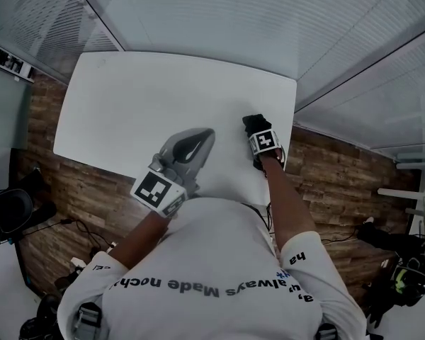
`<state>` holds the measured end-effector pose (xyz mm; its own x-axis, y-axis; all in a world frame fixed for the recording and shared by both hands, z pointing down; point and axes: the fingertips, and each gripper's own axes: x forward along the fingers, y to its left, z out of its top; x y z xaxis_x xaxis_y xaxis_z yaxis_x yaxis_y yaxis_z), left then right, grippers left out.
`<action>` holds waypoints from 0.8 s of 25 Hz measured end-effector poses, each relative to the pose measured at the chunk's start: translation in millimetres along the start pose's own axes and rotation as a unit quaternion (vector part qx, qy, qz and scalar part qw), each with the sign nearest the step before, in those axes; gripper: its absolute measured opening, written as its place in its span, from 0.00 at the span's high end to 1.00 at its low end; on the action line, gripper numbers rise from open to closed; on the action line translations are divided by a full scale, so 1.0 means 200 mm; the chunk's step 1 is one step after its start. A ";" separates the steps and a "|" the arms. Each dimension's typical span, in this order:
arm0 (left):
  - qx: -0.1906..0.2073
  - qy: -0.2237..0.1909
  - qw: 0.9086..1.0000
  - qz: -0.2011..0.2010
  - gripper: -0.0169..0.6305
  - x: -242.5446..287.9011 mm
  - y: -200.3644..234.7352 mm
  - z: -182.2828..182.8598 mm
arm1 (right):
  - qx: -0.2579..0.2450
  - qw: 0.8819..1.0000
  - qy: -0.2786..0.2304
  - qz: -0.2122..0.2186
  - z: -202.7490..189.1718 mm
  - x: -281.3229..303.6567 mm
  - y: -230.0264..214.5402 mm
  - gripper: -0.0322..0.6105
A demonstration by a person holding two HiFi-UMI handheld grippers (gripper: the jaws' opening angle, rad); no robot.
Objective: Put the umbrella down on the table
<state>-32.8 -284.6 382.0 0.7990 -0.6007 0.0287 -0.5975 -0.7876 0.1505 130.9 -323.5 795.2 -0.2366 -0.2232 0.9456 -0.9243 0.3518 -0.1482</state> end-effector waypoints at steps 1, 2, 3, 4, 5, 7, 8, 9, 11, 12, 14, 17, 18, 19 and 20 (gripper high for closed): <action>0.000 0.000 1.000 0.000 0.97 0.00 0.00 0.00 | 0.002 1.000 0.004 -0.001 -0.01 0.01 0.00 0.55; 0.000 0.000 1.000 0.001 0.97 0.00 0.00 0.00 | 0.003 1.000 0.007 -0.001 -0.02 0.01 -0.01 0.55; -0.001 0.000 1.000 0.001 0.97 -0.01 0.00 0.00 | 0.003 1.000 0.010 -0.001 -0.03 0.02 -0.01 0.55; -0.001 0.001 1.000 0.002 0.97 -0.01 0.01 0.00 | 0.003 1.000 0.012 -0.002 -0.04 0.02 -0.01 0.55; -0.001 0.001 1.000 0.002 0.97 -0.02 0.01 0.00 | 0.003 1.000 0.013 -0.002 -0.04 0.03 0.00 0.55; -0.001 0.002 1.000 0.003 0.97 -0.02 0.02 0.00 | 0.003 1.000 0.015 -0.003 -0.04 0.03 0.00 0.55; -0.001 0.003 1.000 0.003 0.97 -0.02 0.02 -0.01 | 0.004 1.000 0.015 -0.003 -0.04 0.04 0.00 0.55; -0.001 0.004 1.000 0.004 0.97 -0.02 0.03 -0.01 | 0.004 1.000 0.016 -0.003 -0.04 0.04 0.00 0.55; -0.001 0.005 1.000 0.004 0.97 -0.02 0.03 -0.01 | 0.007 1.000 0.015 -0.001 -0.04 0.04 0.00 0.54; 0.000 0.004 1.000 0.003 0.97 -0.02 0.03 -0.01 | 0.009 1.000 0.014 0.000 -0.04 0.04 0.00 0.54; 0.001 0.002 1.000 0.001 0.97 -0.02 0.02 0.00 | 0.012 1.000 0.014 0.004 -0.04 0.03 0.00 0.52; 0.001 0.002 1.000 -0.003 0.97 -0.01 0.02 0.00 | 0.016 1.000 0.016 0.018 -0.04 0.03 0.02 0.48; 0.001 0.002 1.000 -0.005 0.97 -0.01 0.01 0.00 | 0.016 1.000 0.016 0.020 -0.04 0.03 0.03 0.47; 0.002 0.002 1.000 -0.006 0.97 -0.01 0.01 0.00 | 0.017 1.000 0.016 0.021 -0.04 0.03 0.02 0.47; 0.002 0.002 1.000 -0.006 0.97 -0.01 0.01 0.00 | 0.017 1.000 0.015 0.020 -0.04 0.03 0.02 0.47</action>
<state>-35.0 -284.7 382.0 0.8066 -0.5903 0.0316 -0.5878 -0.7954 0.1476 127.8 -316.1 802.2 -0.2652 -0.1822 0.9468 -0.9241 0.3282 -0.1957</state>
